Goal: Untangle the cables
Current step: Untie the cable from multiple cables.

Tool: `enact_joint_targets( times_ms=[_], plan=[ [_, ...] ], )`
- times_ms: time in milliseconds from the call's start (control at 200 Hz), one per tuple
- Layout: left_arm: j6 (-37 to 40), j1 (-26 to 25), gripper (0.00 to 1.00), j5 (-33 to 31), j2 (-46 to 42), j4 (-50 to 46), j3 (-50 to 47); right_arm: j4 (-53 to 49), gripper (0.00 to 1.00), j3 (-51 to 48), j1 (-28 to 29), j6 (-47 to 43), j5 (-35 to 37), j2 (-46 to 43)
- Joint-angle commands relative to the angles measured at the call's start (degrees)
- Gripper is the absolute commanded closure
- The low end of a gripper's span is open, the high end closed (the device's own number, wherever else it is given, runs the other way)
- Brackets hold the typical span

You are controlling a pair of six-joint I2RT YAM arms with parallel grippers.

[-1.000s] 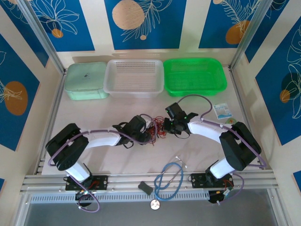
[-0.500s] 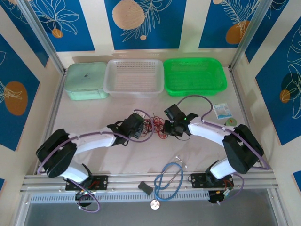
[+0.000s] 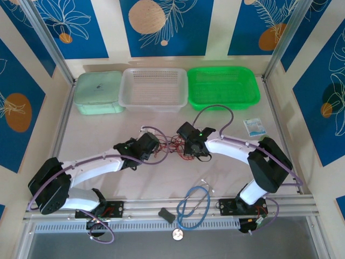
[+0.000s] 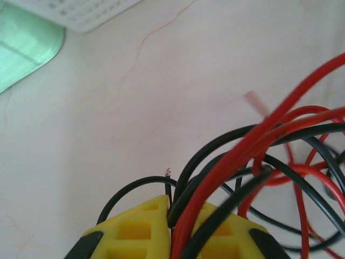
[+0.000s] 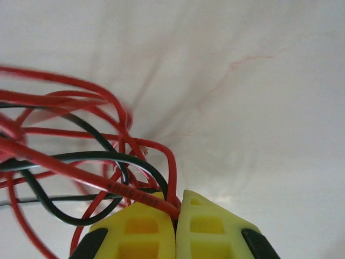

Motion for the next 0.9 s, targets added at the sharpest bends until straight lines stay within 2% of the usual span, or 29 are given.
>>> enact_joint_targets(
  times_ms=[0,185,320,370,515,645,775,855,895],
  plan=[
    [-5.9,2.2,0.89,-6.0,0.4,-6.1,-0.6,-3.3,1.00,-2.5,-2.0,0.9,0.6,-2.7],
    [-7.5,4.0,0.79,-3.2,0.3,-5.9,-1.3,4.7,0.99,-8.0,-6.4,2.2,-10.0,-6.9],
    [-10.1,6.0,0.78,-1.4,0.1,-7.8,-0.6,4.7,0.99,-10.0,-8.9,4.0,-11.8,-8.0],
    [-10.7,7.0,0.77,0.2,-0.1,-7.9,-0.6,5.0,0.95,-10.7,-9.5,4.2,-12.3,-8.7],
    [-11.2,7.7,0.67,4.1,-1.6,-8.4,0.6,5.3,0.75,-11.6,-9.8,4.4,-15.4,-11.9],
    [-11.2,7.7,0.44,7.2,-4.9,-10.9,3.2,2.7,0.45,-10.2,-9.8,4.0,-16.8,-16.5],
    [-11.2,7.8,0.28,10.9,-8.2,-15.8,7.4,-1.3,0.24,-7.8,-10.3,3.8,-17.1,-20.6],
    [-11.0,7.7,0.22,15.5,-8.7,-17.5,10.0,-1.9,0.15,-7.0,-10.8,4.8,-18.1,-21.5],
    [-11.2,7.7,0.20,18.7,-8.1,-17.6,11.0,-1.6,0.14,-6.8,-11.2,5.6,-18.9,-21.4]
  ],
)
